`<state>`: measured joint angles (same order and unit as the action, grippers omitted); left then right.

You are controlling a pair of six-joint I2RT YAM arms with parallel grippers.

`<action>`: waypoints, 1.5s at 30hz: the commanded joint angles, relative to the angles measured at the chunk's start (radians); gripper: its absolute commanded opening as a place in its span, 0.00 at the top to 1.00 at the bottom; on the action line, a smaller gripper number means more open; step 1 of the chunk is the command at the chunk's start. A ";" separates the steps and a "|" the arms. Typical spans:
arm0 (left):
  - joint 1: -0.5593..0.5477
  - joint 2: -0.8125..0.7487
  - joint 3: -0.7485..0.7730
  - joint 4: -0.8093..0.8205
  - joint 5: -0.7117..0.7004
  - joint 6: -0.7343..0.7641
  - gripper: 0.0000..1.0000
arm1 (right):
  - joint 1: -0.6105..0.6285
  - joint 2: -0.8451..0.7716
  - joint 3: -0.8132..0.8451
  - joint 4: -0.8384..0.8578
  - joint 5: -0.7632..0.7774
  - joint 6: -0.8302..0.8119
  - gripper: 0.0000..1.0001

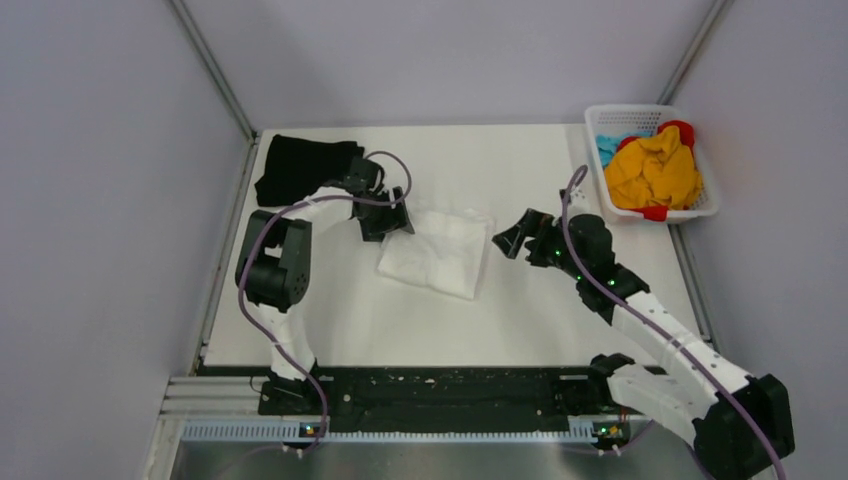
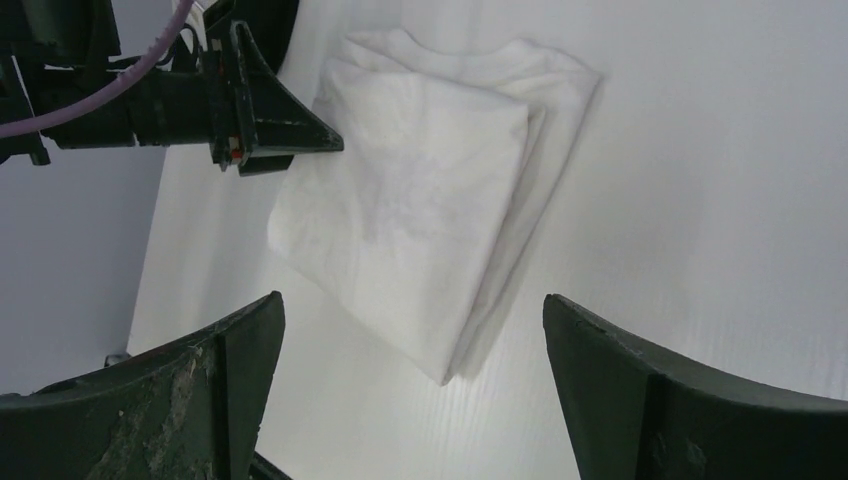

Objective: Fold and stack the t-shirts
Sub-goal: Put the neatly folded tshirt into the corner of the board with the left arm

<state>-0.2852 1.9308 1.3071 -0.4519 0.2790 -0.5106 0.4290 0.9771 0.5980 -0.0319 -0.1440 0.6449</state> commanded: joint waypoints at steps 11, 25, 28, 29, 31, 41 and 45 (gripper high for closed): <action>-0.238 0.175 0.098 -0.218 -0.404 -0.132 0.60 | -0.005 -0.219 -0.034 -0.174 0.159 -0.049 0.01; -0.190 0.196 0.411 -0.263 -0.879 0.147 1.00 | -0.005 -0.241 -0.035 -0.222 0.276 -0.084 0.01; -0.136 0.173 0.446 -0.182 -0.865 0.298 1.00 | -0.005 -0.244 -0.039 -0.224 0.302 -0.085 0.01; -0.110 0.175 0.473 -0.180 -0.873 0.329 1.00 | -0.004 -0.244 -0.040 -0.227 0.318 -0.085 0.01; -0.072 0.177 0.520 -0.173 -0.902 0.382 1.00 | -0.006 -0.249 -0.043 -0.231 0.349 -0.085 0.01; 0.021 0.133 0.594 -0.016 -0.936 0.663 1.00 | -0.005 -0.255 -0.040 -0.242 0.385 -0.090 0.01; 0.033 0.140 0.661 -0.027 -0.940 0.732 1.00 | -0.006 -0.266 -0.045 -0.244 0.400 -0.091 0.01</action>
<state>-0.2577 2.1330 1.8721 -0.5491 -0.6197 0.0929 0.4290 0.7395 0.5476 -0.2787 0.2199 0.5690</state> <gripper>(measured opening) 0.078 0.987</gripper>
